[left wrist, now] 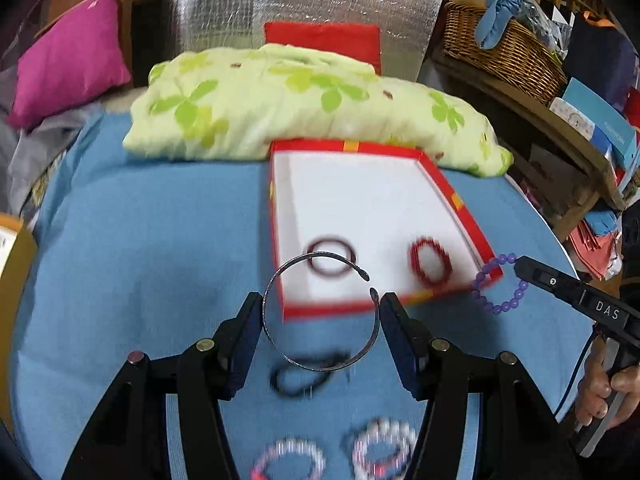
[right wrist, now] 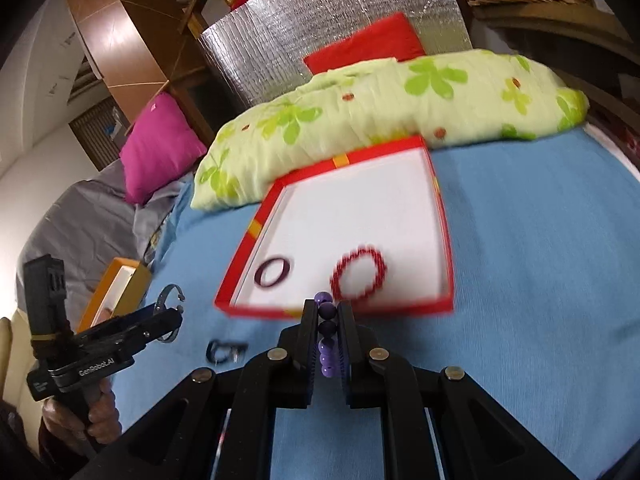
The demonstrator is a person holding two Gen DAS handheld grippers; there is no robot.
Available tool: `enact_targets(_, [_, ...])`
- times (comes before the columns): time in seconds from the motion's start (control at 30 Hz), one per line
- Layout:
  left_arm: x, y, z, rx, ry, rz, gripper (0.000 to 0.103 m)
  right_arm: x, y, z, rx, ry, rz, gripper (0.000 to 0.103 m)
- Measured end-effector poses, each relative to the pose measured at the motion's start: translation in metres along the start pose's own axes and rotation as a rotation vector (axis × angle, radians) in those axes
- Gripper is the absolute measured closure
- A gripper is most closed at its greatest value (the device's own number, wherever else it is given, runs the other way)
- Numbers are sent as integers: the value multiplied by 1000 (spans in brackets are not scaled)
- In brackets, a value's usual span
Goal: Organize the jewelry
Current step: 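Carry the purple bracelet toward the box with the right tool while the left tool grasps the silver bangle, then lower both bracelets into the red box and open both tools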
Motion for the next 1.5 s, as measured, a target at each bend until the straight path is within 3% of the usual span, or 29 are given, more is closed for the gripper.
enact_targets(0.3, [-53, -4, 72, -51, 33, 23, 42, -58, -9, 69, 0, 22, 47, 92])
enact_targets(0.57, [-70, -8, 116, -60, 67, 35, 41, -79, -21, 119, -28, 56, 112, 92])
enact_targets(0.8, [-72, -6, 139, -70, 113, 22, 41, -92, -41, 140, 12, 62, 160, 89])
enact_targets(1.13, [-77, 4, 110, -77, 77, 23, 38, -92, -50, 134, 53, 53, 144, 89])
enact_targets(1.3, [-72, 12, 78, -167, 36, 69, 36, -83, -42, 115, 48, 61, 128, 86])
enact_targets(1.5, [-52, 38, 42, -230, 30, 55, 36, -58, -28, 92, 26, 96, 92, 83])
Point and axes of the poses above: each gripper's, at about its wrist camera, not at the fingertips, and z roughly the way its jaws point, y to its left, x to its underside, the point moved 9 cm from there along z, roughly the way its jaws point, and after that the axes turned 3 degrees about y, right-handed, at the moved point
